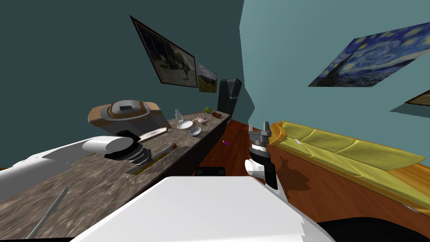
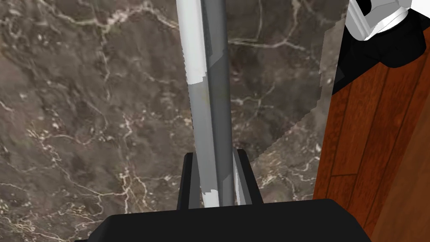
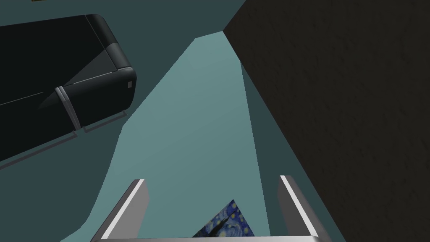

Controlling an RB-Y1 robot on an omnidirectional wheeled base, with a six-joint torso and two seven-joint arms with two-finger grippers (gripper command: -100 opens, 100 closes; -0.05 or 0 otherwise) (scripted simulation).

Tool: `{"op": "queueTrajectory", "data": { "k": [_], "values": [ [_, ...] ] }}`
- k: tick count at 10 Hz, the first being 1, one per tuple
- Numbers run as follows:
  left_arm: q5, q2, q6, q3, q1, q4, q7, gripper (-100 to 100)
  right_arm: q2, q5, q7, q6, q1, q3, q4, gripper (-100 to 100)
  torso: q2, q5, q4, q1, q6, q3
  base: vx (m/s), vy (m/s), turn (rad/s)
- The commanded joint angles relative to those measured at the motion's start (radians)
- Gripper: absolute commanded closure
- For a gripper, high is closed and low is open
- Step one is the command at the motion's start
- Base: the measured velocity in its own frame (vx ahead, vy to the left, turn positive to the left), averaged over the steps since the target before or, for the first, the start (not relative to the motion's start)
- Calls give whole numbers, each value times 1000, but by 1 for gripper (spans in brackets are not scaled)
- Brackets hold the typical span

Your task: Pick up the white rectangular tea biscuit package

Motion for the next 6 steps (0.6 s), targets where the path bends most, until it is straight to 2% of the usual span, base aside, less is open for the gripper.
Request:
{"op": "queueTrajectory", "data": {
  "k": [1, 3, 4, 5, 6],
  "values": [
    [0, 0, 0, 0, 0, 0, 0, 100, 0, 0, 0, 0, 0, 0, 0, 0, 0, 0, 0, 0, 0, 0, 0, 0, 0],
    [0, 0, 0, 0, 0, 0, 0, 100, 0, 0, 0, 0, 0, 0, 0, 0, 0, 0, 0, 0, 0, 0, 0, 0, 0],
    [0, 0, 0, 0, 0, 0, 0, 0, 0, 0, 0, 0, 0, 0, 0, 0, 0, 0, 0, 0, 0, 0, 0, 0, 0],
    [25, 29, 20, 14, -8, -26, 22, 100, 0, 0, 0, 0, 0, 0, 0, 0, 0, 0, 0, 0, 0, 0, -9, 18, 69],
    [35, 40, 27, 21, -8, -36, 31, 100, 0, 0, 0, 0, 0, 0, 0, 0, 0, -1, 1, 1, 0, 0, -3, 28, 55]
  ]
}}
